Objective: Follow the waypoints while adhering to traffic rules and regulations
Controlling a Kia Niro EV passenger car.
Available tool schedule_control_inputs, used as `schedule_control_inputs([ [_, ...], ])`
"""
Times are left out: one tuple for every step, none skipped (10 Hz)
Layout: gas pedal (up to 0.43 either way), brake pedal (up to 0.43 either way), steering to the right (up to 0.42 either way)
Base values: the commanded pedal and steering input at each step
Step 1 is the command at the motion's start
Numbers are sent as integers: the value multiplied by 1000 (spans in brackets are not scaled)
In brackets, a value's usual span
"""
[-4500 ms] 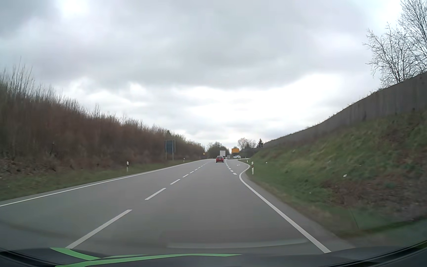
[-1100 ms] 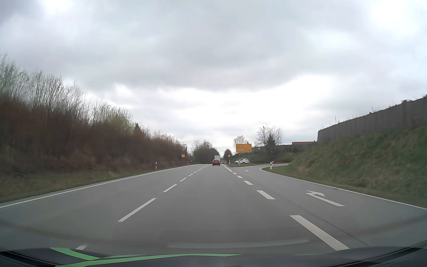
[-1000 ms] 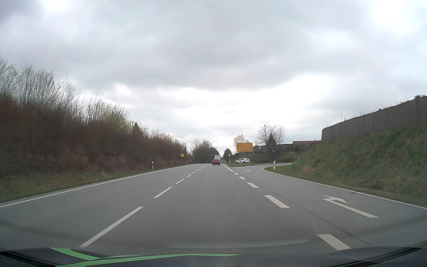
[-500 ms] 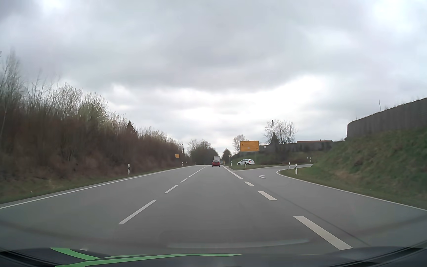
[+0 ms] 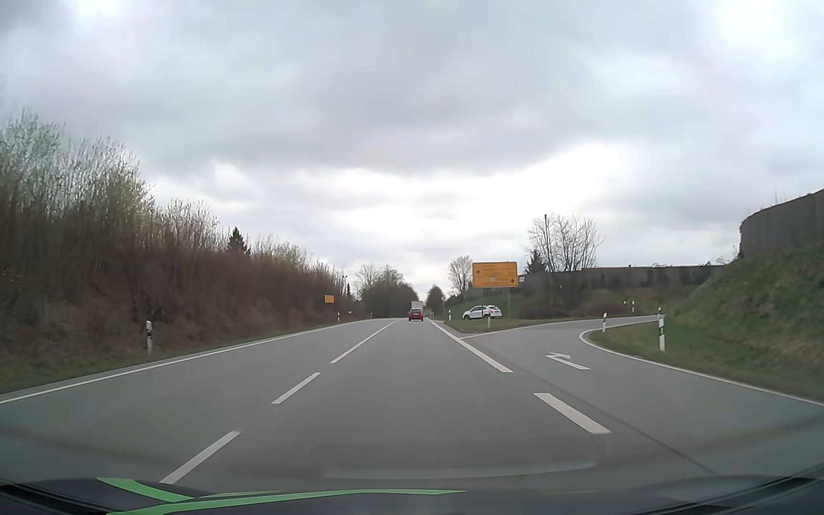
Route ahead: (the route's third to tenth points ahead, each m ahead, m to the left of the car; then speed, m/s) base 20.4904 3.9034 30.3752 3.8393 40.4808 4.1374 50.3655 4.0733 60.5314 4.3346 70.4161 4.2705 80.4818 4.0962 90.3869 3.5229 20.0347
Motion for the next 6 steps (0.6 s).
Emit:
schedule_control_inputs([
  [177,0,2],
  [177,0,2],
  [177,0,2],
  [177,0,1],
  [177,0,1],
  [177,0,1],
])
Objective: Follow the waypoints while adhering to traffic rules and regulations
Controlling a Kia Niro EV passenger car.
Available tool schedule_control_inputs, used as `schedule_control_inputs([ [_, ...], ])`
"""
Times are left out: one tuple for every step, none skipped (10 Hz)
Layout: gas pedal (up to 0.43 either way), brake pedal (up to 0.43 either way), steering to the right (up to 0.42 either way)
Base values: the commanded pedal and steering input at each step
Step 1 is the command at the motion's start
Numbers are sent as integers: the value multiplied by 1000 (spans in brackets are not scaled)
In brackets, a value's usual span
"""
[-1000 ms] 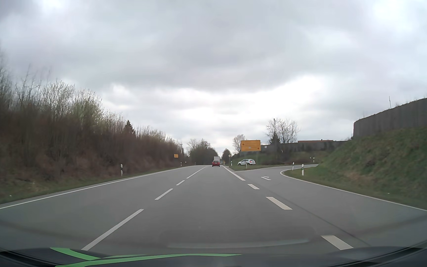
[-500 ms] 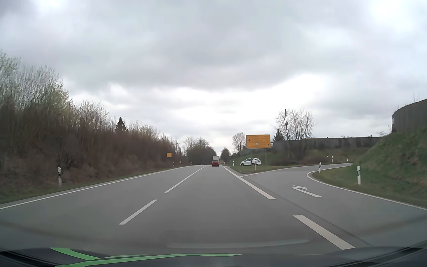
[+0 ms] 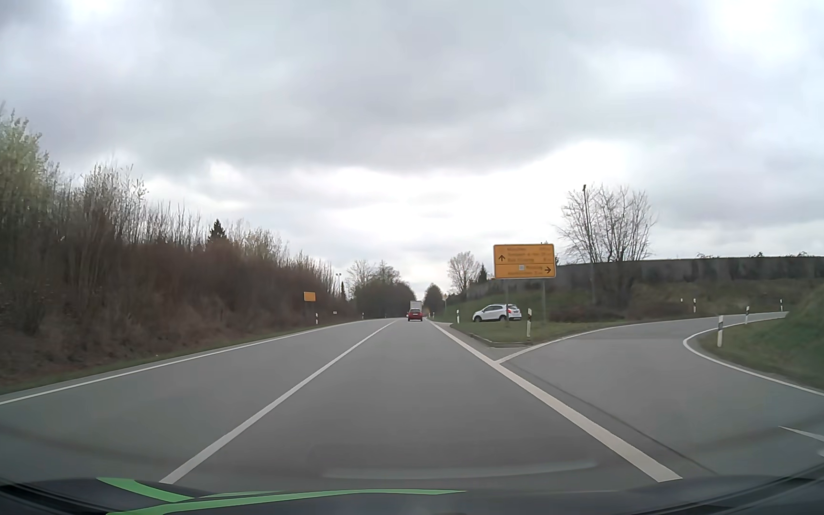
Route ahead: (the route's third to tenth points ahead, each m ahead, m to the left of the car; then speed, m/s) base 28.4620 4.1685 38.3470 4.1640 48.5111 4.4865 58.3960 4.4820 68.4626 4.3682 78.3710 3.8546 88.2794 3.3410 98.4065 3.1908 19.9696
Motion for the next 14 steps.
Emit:
schedule_control_inputs([
  [177,0,1],
  [177,0,1],
  [177,0,1],
  [177,0,1],
  [177,0,1],
  [177,0,1],
  [177,0,1],
  [177,0,1],
  [177,0,1],
  [177,0,0],
  [177,0,0],
  [177,0,0],
  [177,0,0],
  [177,0,0],
])
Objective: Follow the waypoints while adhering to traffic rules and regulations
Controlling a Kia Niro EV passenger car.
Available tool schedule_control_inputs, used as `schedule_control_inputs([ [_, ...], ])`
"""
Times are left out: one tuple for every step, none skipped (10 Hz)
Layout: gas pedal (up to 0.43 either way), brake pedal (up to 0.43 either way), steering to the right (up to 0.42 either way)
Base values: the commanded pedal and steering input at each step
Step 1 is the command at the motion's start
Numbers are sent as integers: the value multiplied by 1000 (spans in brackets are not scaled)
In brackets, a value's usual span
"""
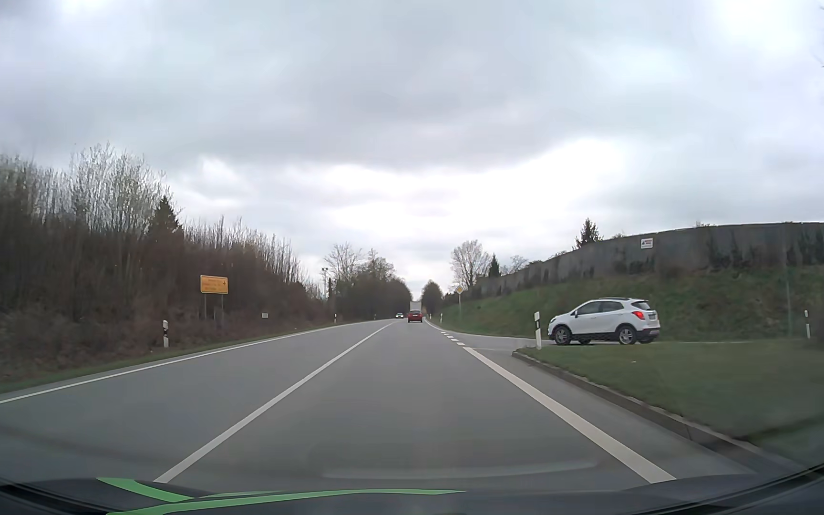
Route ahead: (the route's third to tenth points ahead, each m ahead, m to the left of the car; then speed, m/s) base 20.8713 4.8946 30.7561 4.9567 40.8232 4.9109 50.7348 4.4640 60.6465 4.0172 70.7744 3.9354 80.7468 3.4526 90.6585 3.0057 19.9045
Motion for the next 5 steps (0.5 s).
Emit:
schedule_control_inputs([
  [177,0,0],
  [189,0,0],
  [189,0,0],
  [189,0,0],
  [189,0,0],
])
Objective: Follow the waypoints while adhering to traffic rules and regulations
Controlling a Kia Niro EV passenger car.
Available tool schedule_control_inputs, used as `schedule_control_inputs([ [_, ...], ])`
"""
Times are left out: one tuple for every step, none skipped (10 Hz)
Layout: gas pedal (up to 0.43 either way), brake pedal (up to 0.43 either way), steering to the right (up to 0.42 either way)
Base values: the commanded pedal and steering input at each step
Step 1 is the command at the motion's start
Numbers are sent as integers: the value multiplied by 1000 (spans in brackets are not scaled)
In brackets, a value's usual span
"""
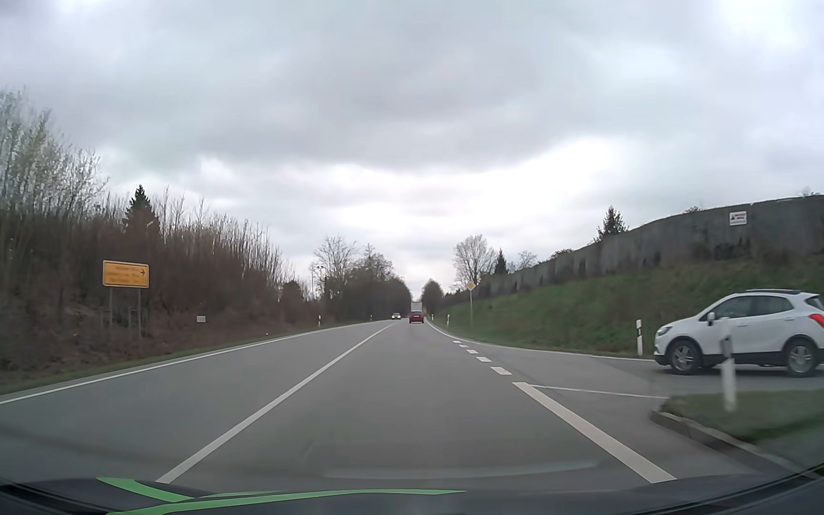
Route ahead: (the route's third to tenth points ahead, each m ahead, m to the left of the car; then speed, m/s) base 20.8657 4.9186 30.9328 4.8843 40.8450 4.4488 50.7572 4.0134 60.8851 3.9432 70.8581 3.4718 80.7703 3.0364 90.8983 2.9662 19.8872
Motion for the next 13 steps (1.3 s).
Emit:
schedule_control_inputs([
  [189,0,0],
  [189,0,0],
  [189,0,0],
  [189,0,0],
  [189,0,0],
  [189,0,0],
  [189,0,0],
  [189,0,0],
  [189,0,0],
  [189,0,0],
  [189,0,0],
  [189,0,0],
  [189,0,0],
])
